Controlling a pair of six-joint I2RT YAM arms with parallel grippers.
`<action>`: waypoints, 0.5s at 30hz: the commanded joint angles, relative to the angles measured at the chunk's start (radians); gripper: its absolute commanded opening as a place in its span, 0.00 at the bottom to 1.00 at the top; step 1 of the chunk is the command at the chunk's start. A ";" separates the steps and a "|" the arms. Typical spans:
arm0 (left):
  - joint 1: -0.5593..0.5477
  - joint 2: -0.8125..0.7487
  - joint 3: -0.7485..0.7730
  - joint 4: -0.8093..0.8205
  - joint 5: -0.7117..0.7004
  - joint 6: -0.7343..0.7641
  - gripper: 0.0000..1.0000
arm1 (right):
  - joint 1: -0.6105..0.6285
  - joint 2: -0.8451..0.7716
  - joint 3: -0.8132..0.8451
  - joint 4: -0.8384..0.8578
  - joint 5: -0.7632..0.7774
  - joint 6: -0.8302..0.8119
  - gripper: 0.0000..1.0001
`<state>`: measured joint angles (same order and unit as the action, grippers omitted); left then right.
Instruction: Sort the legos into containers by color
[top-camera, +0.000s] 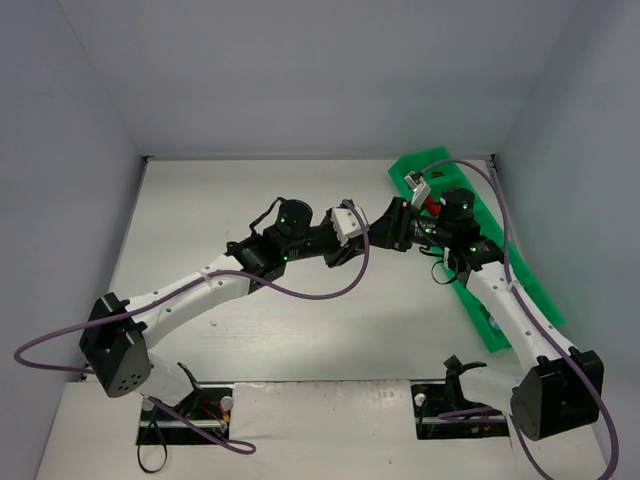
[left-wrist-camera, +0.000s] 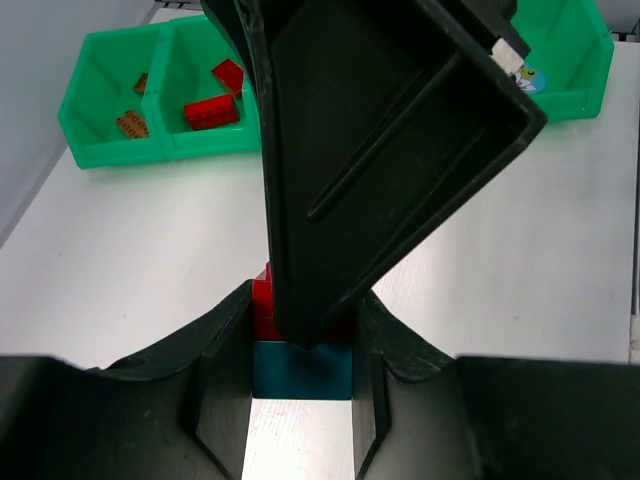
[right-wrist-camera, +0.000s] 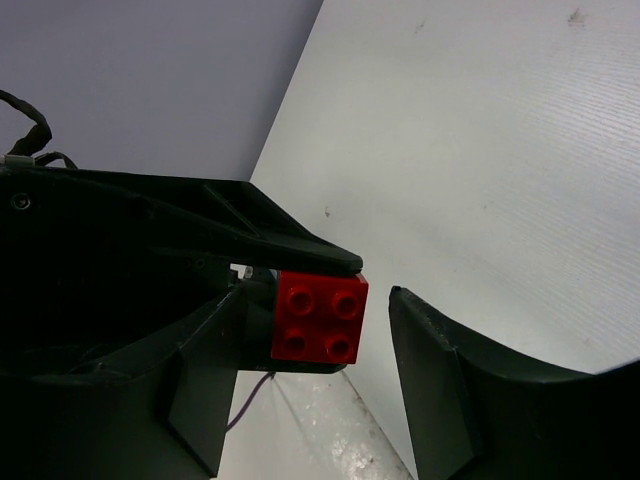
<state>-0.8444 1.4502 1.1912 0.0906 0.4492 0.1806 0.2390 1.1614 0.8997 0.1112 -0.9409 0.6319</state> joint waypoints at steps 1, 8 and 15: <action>-0.004 -0.040 0.041 0.098 0.003 0.016 0.01 | 0.011 0.003 0.016 0.079 -0.035 -0.001 0.53; -0.004 -0.039 0.039 0.098 0.003 0.017 0.02 | 0.011 0.001 0.015 0.079 -0.024 -0.015 0.20; -0.004 -0.057 0.010 0.054 -0.029 0.033 0.70 | 0.010 0.003 0.025 0.076 -0.018 -0.031 0.00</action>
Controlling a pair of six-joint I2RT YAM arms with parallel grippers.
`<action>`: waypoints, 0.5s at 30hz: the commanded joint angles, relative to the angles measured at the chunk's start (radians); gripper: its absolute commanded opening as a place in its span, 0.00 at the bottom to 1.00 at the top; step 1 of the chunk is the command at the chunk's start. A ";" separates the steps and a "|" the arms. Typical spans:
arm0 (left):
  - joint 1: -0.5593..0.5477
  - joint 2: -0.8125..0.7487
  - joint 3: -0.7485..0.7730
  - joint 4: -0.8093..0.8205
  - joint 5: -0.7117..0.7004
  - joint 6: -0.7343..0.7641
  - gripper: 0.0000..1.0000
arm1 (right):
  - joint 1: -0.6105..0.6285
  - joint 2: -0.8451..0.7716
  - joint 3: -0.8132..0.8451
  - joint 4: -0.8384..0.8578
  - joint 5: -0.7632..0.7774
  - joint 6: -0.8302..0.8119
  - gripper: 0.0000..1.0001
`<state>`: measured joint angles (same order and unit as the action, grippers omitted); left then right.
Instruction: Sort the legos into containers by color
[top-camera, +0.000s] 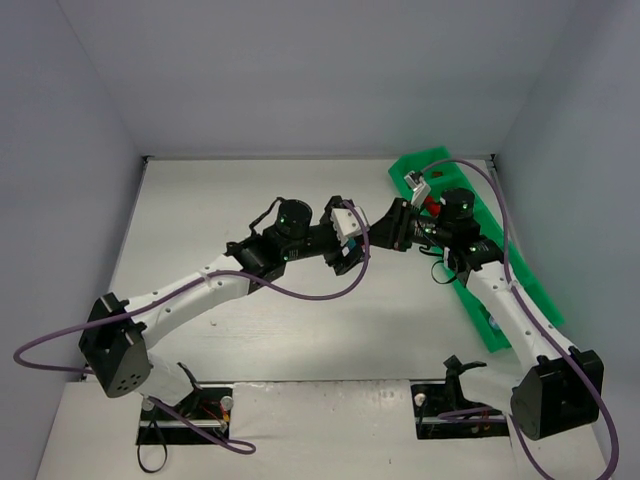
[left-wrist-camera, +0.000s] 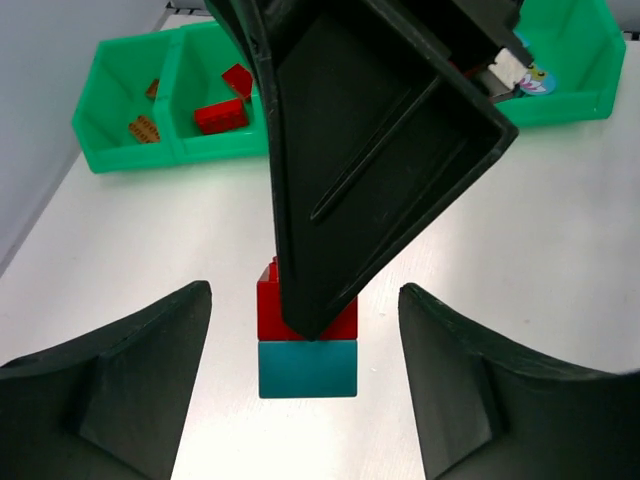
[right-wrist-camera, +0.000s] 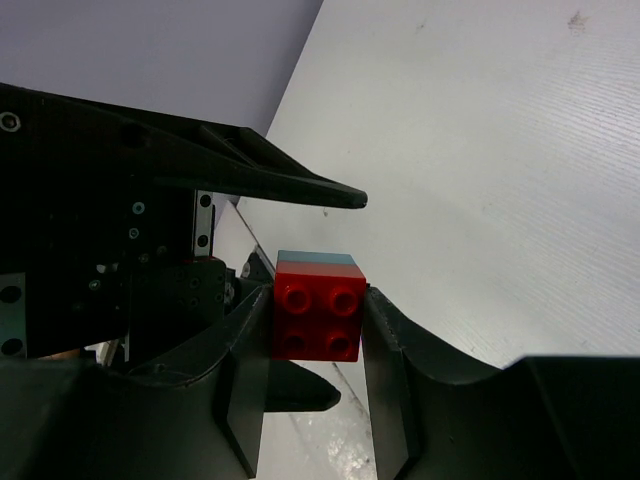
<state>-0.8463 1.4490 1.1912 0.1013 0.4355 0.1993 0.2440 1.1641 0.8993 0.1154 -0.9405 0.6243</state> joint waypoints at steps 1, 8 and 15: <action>-0.002 -0.064 0.005 0.037 -0.023 0.029 0.71 | 0.005 0.002 0.027 0.072 -0.020 -0.024 0.00; 0.000 -0.075 -0.010 -0.038 -0.066 0.081 0.72 | 0.005 0.012 0.038 0.069 -0.023 -0.029 0.00; 0.000 -0.058 -0.002 -0.029 -0.077 0.088 0.68 | 0.006 0.012 0.043 0.067 -0.024 -0.028 0.00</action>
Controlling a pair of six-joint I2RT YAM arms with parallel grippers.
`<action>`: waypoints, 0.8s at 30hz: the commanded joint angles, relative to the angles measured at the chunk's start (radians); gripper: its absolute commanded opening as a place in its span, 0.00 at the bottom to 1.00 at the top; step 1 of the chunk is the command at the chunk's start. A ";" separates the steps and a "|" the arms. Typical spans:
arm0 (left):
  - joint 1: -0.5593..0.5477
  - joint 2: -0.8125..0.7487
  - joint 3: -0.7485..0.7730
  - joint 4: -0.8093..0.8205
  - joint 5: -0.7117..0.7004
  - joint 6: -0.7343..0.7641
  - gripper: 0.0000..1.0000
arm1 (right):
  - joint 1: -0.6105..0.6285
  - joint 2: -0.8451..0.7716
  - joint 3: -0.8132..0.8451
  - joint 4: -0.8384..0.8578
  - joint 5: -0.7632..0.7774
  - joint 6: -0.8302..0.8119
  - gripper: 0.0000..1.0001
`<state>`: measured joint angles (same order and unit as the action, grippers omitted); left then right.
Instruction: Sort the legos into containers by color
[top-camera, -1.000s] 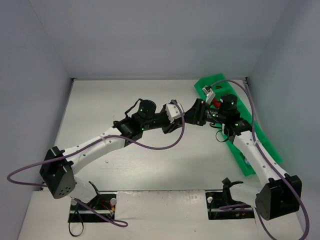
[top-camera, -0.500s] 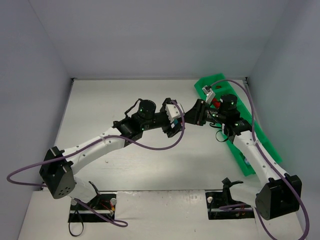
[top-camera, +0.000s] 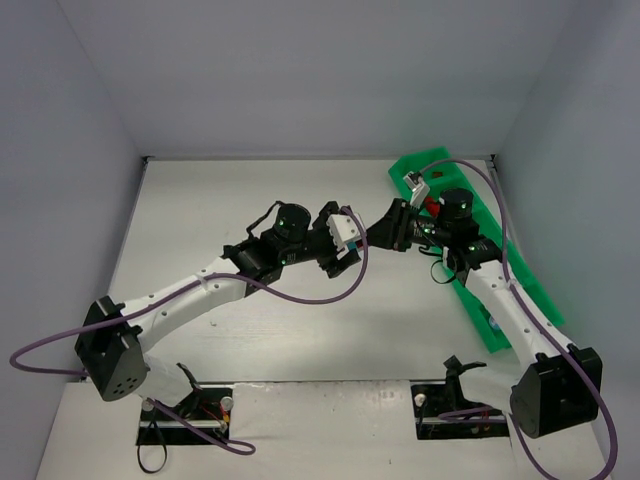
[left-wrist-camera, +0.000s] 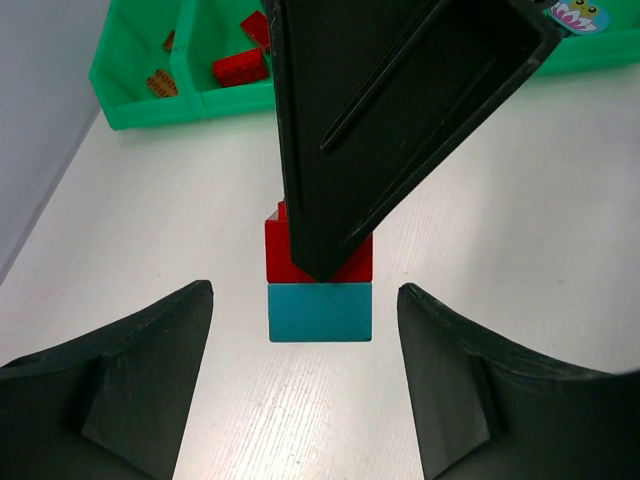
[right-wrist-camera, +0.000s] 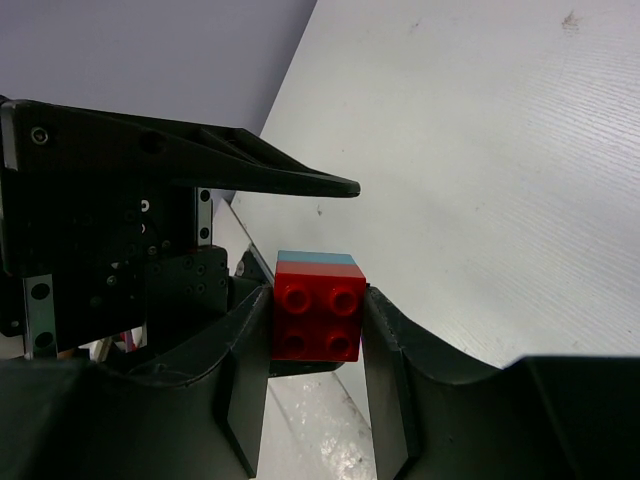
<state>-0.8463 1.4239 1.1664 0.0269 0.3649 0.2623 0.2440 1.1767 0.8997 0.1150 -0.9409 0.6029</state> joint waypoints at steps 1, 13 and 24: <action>0.000 -0.028 0.024 0.053 0.000 0.023 0.68 | 0.006 0.000 0.041 0.069 -0.024 -0.006 0.00; 0.000 0.021 0.045 0.122 0.008 -0.014 0.60 | 0.008 -0.006 0.031 0.068 -0.022 -0.008 0.00; 0.000 0.035 0.061 0.128 0.017 -0.021 0.30 | 0.008 -0.006 0.022 0.069 -0.022 -0.012 0.00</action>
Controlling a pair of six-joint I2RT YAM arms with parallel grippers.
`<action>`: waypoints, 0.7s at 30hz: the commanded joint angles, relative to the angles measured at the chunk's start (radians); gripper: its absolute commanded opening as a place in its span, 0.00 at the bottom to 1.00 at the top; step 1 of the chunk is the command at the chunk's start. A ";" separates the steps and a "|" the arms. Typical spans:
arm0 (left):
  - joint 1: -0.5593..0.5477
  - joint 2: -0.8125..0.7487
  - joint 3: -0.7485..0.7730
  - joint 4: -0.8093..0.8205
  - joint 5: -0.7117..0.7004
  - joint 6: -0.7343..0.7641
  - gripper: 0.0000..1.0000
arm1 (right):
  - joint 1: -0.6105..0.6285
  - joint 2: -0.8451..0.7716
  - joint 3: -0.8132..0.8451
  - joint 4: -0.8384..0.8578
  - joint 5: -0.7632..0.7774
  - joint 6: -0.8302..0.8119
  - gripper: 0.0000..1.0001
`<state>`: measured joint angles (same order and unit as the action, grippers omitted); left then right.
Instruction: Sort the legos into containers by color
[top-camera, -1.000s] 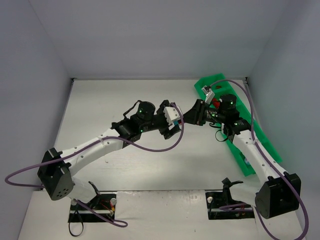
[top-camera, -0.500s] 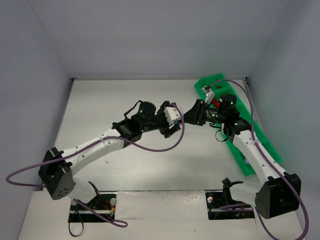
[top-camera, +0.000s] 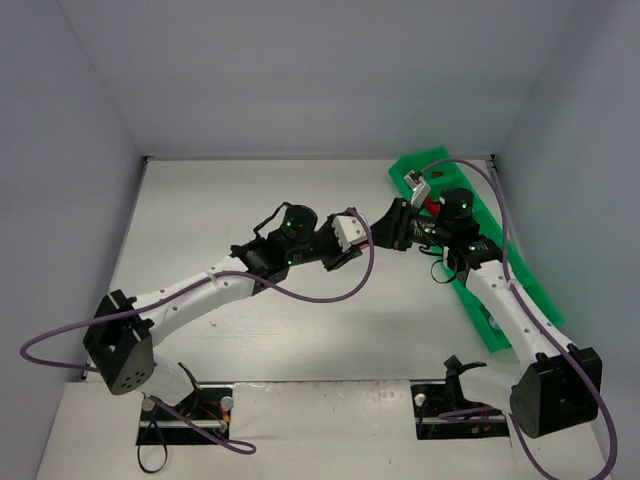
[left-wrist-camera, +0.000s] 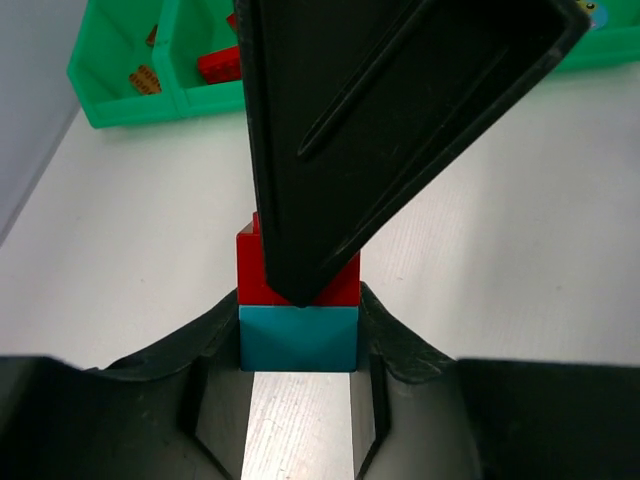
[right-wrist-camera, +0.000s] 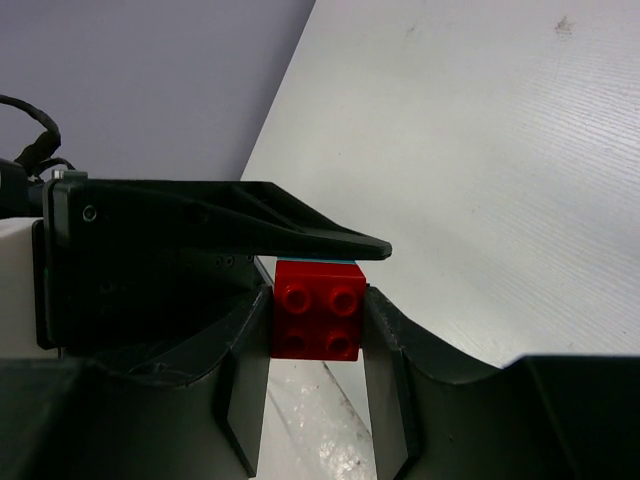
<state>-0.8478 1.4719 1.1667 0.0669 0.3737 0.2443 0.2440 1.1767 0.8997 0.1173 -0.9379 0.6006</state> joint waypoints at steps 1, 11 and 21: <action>0.001 -0.013 0.062 0.088 0.008 -0.007 0.26 | 0.008 -0.006 0.019 0.067 -0.025 -0.010 0.00; 0.033 -0.025 0.019 0.076 0.017 -0.068 0.00 | -0.014 0.001 0.036 0.015 0.007 -0.085 0.00; 0.095 -0.056 -0.053 0.077 0.048 -0.119 0.00 | -0.213 0.008 0.082 -0.045 -0.070 -0.154 0.00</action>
<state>-0.7837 1.4658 1.1118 0.0929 0.4065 0.1661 0.0883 1.1839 0.9241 0.0460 -0.9623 0.5018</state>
